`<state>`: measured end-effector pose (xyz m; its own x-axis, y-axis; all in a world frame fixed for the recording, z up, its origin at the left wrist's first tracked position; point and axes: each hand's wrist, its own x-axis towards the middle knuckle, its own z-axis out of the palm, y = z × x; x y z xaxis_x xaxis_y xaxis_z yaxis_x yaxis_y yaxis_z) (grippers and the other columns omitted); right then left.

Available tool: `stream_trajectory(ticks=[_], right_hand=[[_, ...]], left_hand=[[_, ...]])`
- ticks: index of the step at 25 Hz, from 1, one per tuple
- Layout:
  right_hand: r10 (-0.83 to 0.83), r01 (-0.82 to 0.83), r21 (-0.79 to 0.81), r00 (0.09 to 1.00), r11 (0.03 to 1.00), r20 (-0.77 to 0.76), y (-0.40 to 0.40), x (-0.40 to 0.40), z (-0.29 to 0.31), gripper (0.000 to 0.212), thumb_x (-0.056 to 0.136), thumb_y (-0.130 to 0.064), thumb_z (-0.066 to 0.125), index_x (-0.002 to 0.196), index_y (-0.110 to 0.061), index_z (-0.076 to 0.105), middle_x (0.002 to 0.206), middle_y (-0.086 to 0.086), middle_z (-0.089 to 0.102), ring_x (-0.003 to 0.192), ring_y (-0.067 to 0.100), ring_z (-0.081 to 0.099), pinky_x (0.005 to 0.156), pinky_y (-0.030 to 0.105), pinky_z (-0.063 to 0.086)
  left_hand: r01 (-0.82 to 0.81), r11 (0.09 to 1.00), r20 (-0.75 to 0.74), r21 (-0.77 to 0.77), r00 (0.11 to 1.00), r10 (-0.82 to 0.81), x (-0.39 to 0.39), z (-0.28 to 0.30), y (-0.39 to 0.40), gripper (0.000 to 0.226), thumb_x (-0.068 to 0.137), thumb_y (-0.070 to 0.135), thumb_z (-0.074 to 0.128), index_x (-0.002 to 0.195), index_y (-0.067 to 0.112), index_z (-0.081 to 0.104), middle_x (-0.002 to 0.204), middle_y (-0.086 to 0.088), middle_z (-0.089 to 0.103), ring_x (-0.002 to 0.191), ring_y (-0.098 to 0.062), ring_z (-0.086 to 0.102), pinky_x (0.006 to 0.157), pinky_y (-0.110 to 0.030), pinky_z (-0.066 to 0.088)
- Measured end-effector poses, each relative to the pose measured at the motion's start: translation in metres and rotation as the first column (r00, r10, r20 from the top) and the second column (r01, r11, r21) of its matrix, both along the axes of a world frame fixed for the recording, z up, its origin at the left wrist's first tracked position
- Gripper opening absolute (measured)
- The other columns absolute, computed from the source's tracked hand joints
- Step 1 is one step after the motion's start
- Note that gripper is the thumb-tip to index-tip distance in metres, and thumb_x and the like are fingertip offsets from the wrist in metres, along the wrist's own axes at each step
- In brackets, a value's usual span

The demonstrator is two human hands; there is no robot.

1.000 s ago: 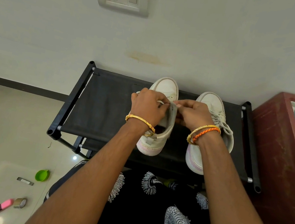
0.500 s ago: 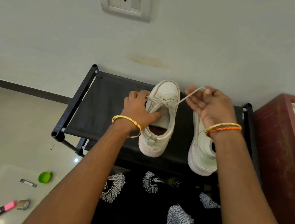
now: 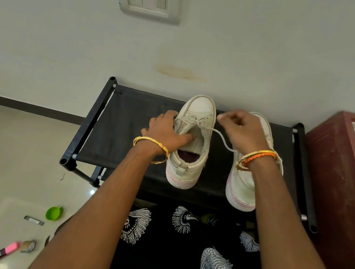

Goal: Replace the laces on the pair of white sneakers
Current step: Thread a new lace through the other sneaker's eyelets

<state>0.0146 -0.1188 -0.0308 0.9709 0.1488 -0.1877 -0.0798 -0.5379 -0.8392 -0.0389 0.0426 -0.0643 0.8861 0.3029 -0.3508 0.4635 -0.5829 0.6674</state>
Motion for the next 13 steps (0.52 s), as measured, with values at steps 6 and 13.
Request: stream_trajectory(ticks=[6, 13], right_hand=[[0.167, -0.16, -0.193, 0.986, 0.968, 0.021, 0.013, -0.008, -0.008, 0.01, 0.092, -0.021, 0.058, 0.085, -0.015, 0.062, 0.083, -0.004, 0.059, 0.077, 0.008, 0.052, 0.074, 0.021, 0.035], [-0.093, 0.074, 0.384, 0.995, 0.921, 0.03, -0.003, 0.003, 0.013, 0.023, 0.096, -0.011, 0.05, 0.078, -0.019, 0.06, 0.081, -0.004, 0.065, 0.089, 0.018, 0.062, 0.08, 0.033, 0.048]], left_hand=[[-0.019, 0.999, -0.014, -0.044, 1.0, 0.018, 0.0, -0.001, 0.0, 0.078, 0.056, 0.06, 0.061, 0.124, 0.025, 0.044, 0.12, 0.0, 0.054, 0.113, -0.026, 0.051, 0.097, -0.052, 0.044], [0.026, 0.997, -0.01, 0.067, 1.0, -0.025, 0.002, -0.005, 0.003, 0.05, 0.078, 0.05, 0.066, 0.113, 0.02, 0.048, 0.116, -0.002, 0.053, 0.112, -0.025, 0.047, 0.098, -0.051, 0.042]])
